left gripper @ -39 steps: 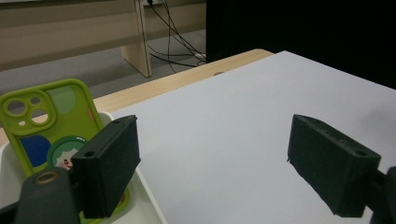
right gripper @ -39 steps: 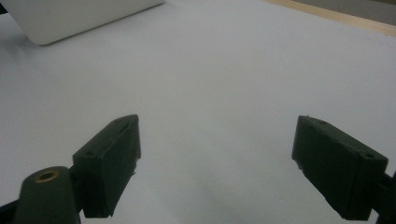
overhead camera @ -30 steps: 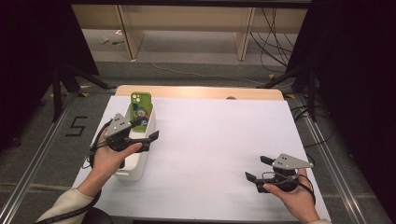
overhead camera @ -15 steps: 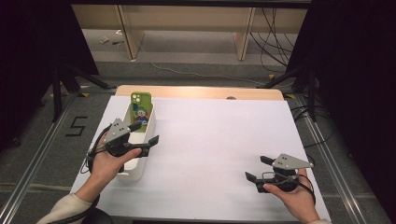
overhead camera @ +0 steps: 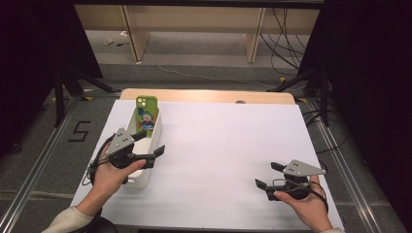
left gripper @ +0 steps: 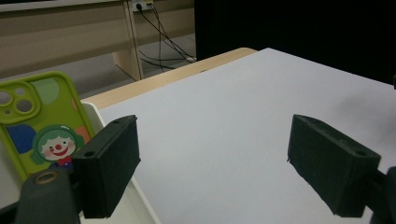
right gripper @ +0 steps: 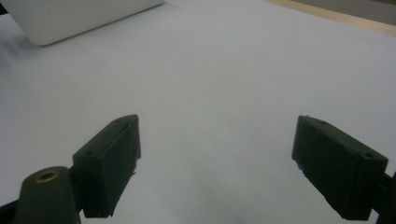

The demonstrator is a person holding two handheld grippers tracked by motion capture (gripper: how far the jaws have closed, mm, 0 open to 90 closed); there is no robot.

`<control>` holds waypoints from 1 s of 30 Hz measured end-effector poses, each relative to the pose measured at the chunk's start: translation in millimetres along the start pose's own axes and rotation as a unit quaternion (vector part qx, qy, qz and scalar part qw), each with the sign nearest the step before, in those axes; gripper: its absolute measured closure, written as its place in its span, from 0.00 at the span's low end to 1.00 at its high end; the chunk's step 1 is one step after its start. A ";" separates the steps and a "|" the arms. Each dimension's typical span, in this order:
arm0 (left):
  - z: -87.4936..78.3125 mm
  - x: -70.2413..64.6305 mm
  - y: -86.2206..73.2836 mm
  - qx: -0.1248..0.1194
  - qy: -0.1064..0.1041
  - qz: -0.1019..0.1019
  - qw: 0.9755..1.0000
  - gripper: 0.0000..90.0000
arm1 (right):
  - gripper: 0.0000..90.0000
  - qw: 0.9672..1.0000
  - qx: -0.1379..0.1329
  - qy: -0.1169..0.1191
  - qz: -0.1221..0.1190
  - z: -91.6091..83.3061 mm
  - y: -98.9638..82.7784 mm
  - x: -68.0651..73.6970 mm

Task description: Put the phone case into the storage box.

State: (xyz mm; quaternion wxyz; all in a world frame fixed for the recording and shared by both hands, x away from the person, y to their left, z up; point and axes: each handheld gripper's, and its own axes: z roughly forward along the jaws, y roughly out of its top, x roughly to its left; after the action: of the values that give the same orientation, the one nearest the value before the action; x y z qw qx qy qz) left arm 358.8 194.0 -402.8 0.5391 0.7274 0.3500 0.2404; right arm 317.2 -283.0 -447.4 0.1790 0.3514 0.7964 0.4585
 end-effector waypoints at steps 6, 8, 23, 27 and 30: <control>-3.5 -1.4 -2.4 -0.002 0.000 -0.001 1.000 0.18 | 0.18 1.000 0.000 0.000 0.000 0.0 0.0 0.0; -4.6 -1.6 -3.0 -0.002 0.001 -0.001 1.000 0.18 | 0.18 1.000 0.000 0.000 0.000 0.0 0.1 0.0; -10.3 -1.3 -7.7 -0.003 0.006 -0.001 1.000 0.18 | 0.18 1.000 0.000 0.000 0.000 0.0 0.1 -0.1; -10.8 -1.9 -9.4 -0.002 0.007 0.000 1.000 0.18 | 0.18 1.000 0.000 0.000 0.000 0.0 0.1 -0.2; -10.9 -2.2 -10.1 -0.001 0.007 0.002 1.000 0.18 | 0.18 1.000 0.000 0.000 0.001 0.1 0.0 -0.3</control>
State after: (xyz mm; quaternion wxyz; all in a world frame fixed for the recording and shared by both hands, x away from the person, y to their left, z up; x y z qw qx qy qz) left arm 346.9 200.8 -409.1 0.5368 0.7258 0.3524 0.2467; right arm 317.4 -283.2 -447.4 0.1789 0.3521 0.7963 0.4581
